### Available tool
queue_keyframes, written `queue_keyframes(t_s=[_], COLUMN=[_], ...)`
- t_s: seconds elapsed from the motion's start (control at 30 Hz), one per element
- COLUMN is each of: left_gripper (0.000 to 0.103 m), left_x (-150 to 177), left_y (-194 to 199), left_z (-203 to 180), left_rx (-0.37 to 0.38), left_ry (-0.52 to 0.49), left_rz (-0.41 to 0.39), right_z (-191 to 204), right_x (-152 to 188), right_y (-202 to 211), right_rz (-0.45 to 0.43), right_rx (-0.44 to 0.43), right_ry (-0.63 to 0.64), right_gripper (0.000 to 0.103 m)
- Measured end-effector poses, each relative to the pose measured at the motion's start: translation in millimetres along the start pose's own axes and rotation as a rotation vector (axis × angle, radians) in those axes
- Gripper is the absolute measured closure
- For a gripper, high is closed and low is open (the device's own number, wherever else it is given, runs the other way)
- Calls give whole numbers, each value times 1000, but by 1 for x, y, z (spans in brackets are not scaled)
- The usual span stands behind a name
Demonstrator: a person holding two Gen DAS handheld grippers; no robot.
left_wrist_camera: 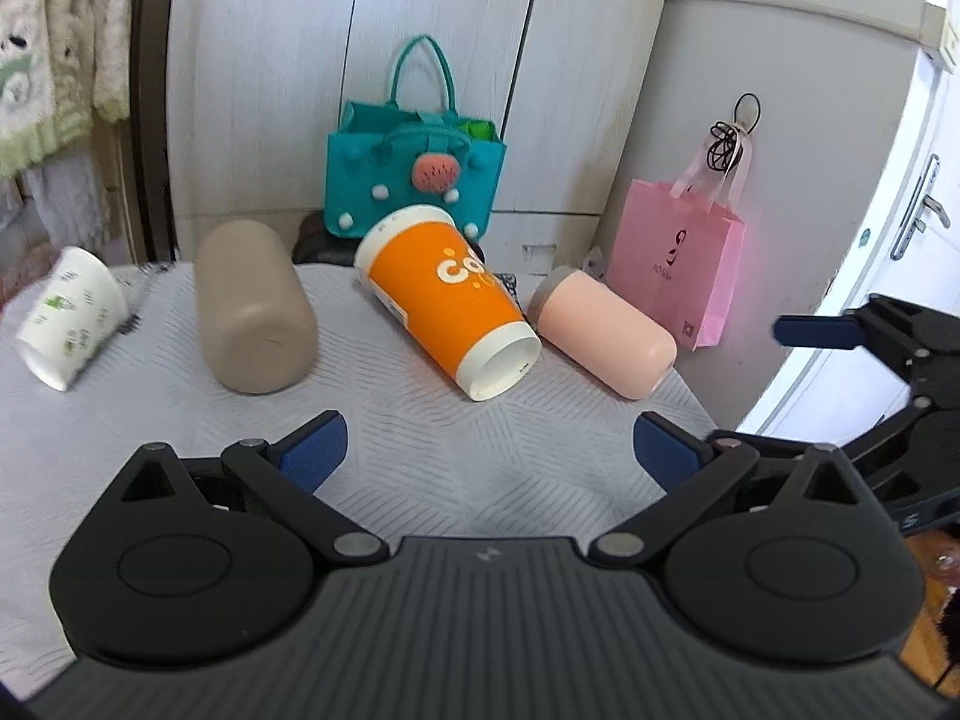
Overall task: Flip cup upright
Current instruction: 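Close the right gripper around the lying pink bottle's body, then lift the pink bottle with the right gripper and rotate it lid-up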
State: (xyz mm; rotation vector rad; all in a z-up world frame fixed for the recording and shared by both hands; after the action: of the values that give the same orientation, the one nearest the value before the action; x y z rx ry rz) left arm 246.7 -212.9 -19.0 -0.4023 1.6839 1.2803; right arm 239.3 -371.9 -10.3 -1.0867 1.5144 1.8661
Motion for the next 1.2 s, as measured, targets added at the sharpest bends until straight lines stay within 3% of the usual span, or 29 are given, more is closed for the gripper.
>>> queue_keyframes(t_s=[0.13,0.2,0.23,0.4,0.53,0.73,0.77,0.8,0.87,1.2], left_gripper=[0,0,0,0,0,0,0,0,0,0], left_x=[-5,-5,-5,-4,-4,-1,-1,-1,-1,7], left_y=[-28,-39,-43,-56,-59,-59,-59,-58,-58,-38], left_z=[-1,-1,-1,4,9,18,20,22,23,35], left_rx=[24,27,26,28,27,23,22,22,22,25], left_ry=[25,29,31,39,44,55,55,55,56,78], left_rz=[30,40,45,55,61,64,63,62,63,54], right_z=[-9,-14,-18,-36,-45,-57,-59,-60,-63,-59], right_x=[-4,-5,-5,-11,-19,-17,-15,-14,-12,-19], right_y=[-32,-48,-56,-84,-102,-143,-148,-152,-154,-103], right_rz=[43,62,73,89,97,224,251,271,288,213], right_rx=[0,18,22,39,62,24,14,6,4,-12], right_ry=[26,50,57,46,63,4,-19,-44,-89,-205], right_gripper=[6,20,22,21,14,14,16,26,36,36])
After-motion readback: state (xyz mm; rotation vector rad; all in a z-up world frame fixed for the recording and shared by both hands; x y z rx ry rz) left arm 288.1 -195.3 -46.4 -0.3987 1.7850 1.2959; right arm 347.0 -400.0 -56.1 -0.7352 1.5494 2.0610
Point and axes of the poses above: each gripper's, at about its wrist camera, not at the fingertips, and y roughly against the way its jaws point, z to its left, x to its underside, the point moved 8 cm from there along -y, roughly the way its jaws point, and after that the axes turned 15 degrees about -y, right-handed, at the moved point
